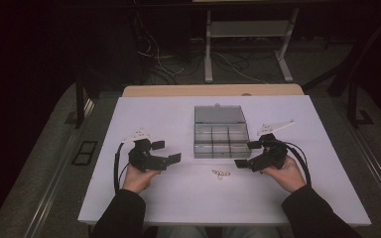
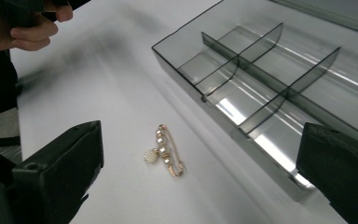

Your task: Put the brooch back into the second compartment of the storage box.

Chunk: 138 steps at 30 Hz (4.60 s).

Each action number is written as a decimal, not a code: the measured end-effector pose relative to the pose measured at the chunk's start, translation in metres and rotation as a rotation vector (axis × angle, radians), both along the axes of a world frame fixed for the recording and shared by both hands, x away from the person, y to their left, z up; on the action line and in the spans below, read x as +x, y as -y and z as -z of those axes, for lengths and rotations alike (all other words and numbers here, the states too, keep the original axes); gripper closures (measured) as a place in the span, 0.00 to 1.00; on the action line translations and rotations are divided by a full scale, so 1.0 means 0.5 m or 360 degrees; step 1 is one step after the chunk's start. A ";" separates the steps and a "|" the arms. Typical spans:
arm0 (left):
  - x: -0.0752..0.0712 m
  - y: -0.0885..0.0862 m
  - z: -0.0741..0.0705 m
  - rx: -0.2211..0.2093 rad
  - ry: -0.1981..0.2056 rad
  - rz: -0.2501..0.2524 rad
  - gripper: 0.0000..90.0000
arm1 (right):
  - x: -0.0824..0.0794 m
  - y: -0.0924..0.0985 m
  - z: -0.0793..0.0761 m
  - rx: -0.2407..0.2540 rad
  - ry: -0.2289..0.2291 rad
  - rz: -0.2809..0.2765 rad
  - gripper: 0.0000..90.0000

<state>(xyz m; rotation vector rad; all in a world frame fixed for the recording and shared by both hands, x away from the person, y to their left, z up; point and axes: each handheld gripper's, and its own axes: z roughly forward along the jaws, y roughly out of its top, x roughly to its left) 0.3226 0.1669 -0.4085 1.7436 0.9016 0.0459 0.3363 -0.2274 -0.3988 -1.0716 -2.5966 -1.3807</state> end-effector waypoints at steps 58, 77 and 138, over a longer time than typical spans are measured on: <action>-0.091 -0.004 0.055 0.0059 -0.0060 0.0136 0.00 | 0.004 -0.115 0.087 -0.0412 0.0093 -0.0424 0.73; -0.089 -0.006 0.056 0.0043 -0.0063 0.0144 0.00 | 0.011 -0.100 0.088 -0.0377 0.0035 -0.0330 0.92; -0.086 0.000 0.061 0.0050 -0.0069 0.0163 0.00 | 0.022 -0.065 -0.067 -0.0258 0.0092 -0.0310 0.92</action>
